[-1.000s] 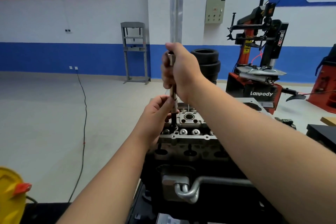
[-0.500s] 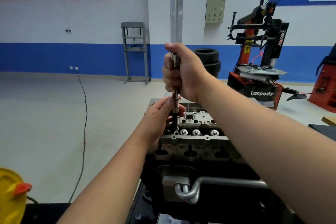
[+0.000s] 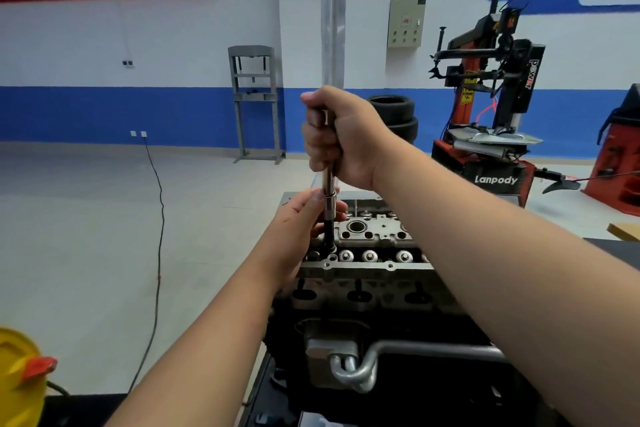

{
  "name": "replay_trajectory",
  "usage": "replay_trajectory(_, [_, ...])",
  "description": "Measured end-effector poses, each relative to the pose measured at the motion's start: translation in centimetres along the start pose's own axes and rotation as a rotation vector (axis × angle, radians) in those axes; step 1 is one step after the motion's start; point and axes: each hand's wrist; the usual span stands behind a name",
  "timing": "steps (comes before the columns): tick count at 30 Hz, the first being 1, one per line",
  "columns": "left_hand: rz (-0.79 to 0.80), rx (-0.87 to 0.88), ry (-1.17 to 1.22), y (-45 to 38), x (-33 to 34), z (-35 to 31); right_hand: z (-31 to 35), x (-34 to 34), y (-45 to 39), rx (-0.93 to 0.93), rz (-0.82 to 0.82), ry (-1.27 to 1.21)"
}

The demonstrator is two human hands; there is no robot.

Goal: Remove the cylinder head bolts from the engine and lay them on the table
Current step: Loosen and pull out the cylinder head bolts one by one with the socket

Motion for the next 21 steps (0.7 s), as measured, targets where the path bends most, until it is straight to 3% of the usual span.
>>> replay_trajectory(2, [-0.01,0.01,0.003,0.0,0.0,0.0,-0.5,0.5,0.2,0.034,-0.056,0.026])
replay_trajectory(5, [-0.076,0.07,-0.047,0.0,0.0,0.2,-2.4,3.2,0.6,-0.041,-0.365,0.176])
replay_trajectory(7, [-0.104,0.082,-0.065,0.0,0.1,0.3,-3.2,4.2,0.5,-0.128,-0.473,0.223])
replay_trajectory(9, [-0.109,0.08,-0.048,0.1,0.2,0.4,-2.7,3.7,0.3,-0.131,-0.45,0.166])
replay_trajectory(12, [-0.056,0.024,-0.081,0.2,0.3,0.3,-1.3,1.5,0.2,-0.041,-0.15,0.044])
replay_trajectory(14, [-0.019,0.001,-0.095,0.2,0.3,0.3,-1.1,0.7,0.4,-0.009,-0.04,0.026])
replay_trajectory(16, [-0.015,0.041,-0.077,0.0,0.1,0.4,-1.7,1.3,0.6,-0.012,-0.124,0.035])
replay_trajectory(19, [-0.041,0.088,-0.087,-0.1,0.2,0.3,-3.1,3.5,0.6,-0.164,-0.415,0.179])
replay_trajectory(21, [-0.081,0.087,-0.111,-0.2,0.3,0.3,-3.6,4.2,0.2,-0.244,-0.477,0.226])
Point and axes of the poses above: each hand's wrist, its own y-axis away from the middle knuckle, its own x-axis out of the palm, z = x × y, and after that the axes turned 13 degrees about z, right-handed
